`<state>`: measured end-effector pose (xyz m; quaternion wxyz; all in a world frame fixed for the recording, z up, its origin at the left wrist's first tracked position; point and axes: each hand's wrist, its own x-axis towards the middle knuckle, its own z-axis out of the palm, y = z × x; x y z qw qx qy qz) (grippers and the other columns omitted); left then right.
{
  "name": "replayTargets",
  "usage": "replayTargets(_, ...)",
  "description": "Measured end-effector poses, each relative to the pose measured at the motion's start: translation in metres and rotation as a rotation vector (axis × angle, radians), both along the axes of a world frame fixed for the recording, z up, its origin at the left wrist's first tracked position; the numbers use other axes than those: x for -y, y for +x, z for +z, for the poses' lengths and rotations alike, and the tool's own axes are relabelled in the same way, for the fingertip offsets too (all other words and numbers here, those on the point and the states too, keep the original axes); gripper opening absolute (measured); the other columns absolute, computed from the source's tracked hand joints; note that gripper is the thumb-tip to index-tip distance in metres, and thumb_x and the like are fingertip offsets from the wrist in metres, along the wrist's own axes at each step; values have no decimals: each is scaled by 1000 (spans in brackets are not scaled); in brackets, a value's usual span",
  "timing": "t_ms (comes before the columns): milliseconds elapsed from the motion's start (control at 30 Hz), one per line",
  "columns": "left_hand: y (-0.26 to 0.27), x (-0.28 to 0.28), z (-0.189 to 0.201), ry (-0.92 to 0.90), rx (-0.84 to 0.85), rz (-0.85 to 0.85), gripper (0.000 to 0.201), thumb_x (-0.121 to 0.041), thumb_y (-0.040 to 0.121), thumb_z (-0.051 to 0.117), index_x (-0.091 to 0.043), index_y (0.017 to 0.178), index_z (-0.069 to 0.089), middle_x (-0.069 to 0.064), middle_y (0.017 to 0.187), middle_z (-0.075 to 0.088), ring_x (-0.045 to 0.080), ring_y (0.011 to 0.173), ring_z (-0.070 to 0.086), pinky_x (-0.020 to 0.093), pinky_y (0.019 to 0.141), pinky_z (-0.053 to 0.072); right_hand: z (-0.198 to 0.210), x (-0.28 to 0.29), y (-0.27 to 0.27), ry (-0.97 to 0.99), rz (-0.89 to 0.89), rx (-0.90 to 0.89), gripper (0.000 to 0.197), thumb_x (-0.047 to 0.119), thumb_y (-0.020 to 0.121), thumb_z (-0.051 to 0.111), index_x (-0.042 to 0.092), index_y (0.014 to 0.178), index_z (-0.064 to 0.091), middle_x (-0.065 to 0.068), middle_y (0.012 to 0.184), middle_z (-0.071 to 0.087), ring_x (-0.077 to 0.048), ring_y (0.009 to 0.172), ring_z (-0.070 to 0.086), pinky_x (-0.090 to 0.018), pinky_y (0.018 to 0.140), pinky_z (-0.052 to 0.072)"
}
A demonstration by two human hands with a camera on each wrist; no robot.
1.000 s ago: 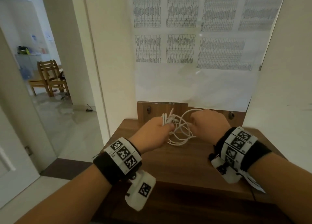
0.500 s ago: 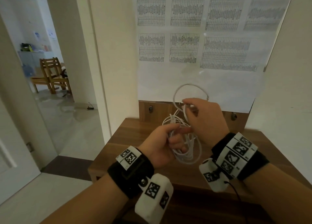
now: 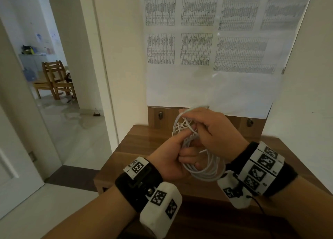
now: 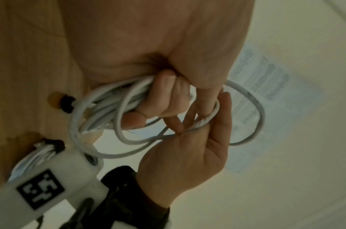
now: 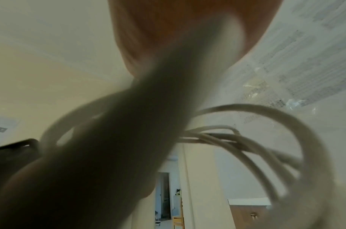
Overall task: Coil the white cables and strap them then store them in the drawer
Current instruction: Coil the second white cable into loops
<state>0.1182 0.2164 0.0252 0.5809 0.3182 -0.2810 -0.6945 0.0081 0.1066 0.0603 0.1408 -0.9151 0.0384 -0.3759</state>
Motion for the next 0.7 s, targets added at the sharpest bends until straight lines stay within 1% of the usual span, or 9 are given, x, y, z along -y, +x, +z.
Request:
replayTargets(67,0,0,-2,-16,38,-26,46,-56,92,53,-17,71,65,-11,41,25,8,41,15,24,64,40,0,0,-2,4,14,-7,51,16,88,34,18,126,68,6,129,66,-5,120,56,-22,103,45)
replayTargets(133,0,1,-3,-23,82,-11,46,-55,94,52,-17,72,67,-11,40,27,7,39,18,25,63,37,-2,4,-3,60,24,-4,49,18,86,37,24,121,71,13,127,62,-6,124,53,-30,106,44)
replayTargets(233,4,2,-4,-26,94,94,36,-46,95,56,-16,83,70,-11,42,29,5,35,23,22,53,36,-6,8,-6,293,23,-31,45,26,78,44,38,109,75,8,131,65,-6,140,42,-44,118,33)
replayTargets(300,9,3,-7,-36,51,130,33,-43,97,56,-14,90,70,-11,42,31,4,35,24,21,47,37,-3,6,-9,522,95,-31,36,23,78,51,37,100,77,4,123,72,-1,143,37,-36,118,34)
replayTargets(367,12,5,-9,-65,-3,109,31,-41,97,57,-13,89,67,-10,42,30,4,34,25,22,46,38,3,1,-11,694,199,24,19,29,85,63,26,94,80,4,115,75,3,138,42,-21,112,39)
replayTargets(400,12,5,-9,-91,-32,84,29,-40,97,57,-13,84,62,-10,41,30,5,34,26,23,47,39,4,-1,-11,722,215,44,17,32,87,70,20,93,80,3,111,77,6,133,46,-21,111,39)
replayTargets(467,11,6,-7,-138,-60,37,29,-39,95,56,-15,79,55,-11,40,29,5,34,25,23,52,37,0,2,-9,668,149,63,13,22,90,72,13,96,80,-1,107,78,4,126,55,-30,111,44)
replayTargets(567,9,8,-5,-132,20,55,25,-35,97,56,-15,83,61,-11,40,28,4,34,24,23,55,29,-4,6,-10,628,54,107,11,6,89,71,10,96,78,-2,97,79,-9,109,70,-38,97,56)
replayTargets(700,12,3,-6,-73,134,101,23,-25,97,52,-12,87,68,-11,43,25,4,35,21,22,52,34,1,12,-18,871,85,383,13,3,91,65,9,84,73,-13,86,78,-30,90,74,-41,87,59)
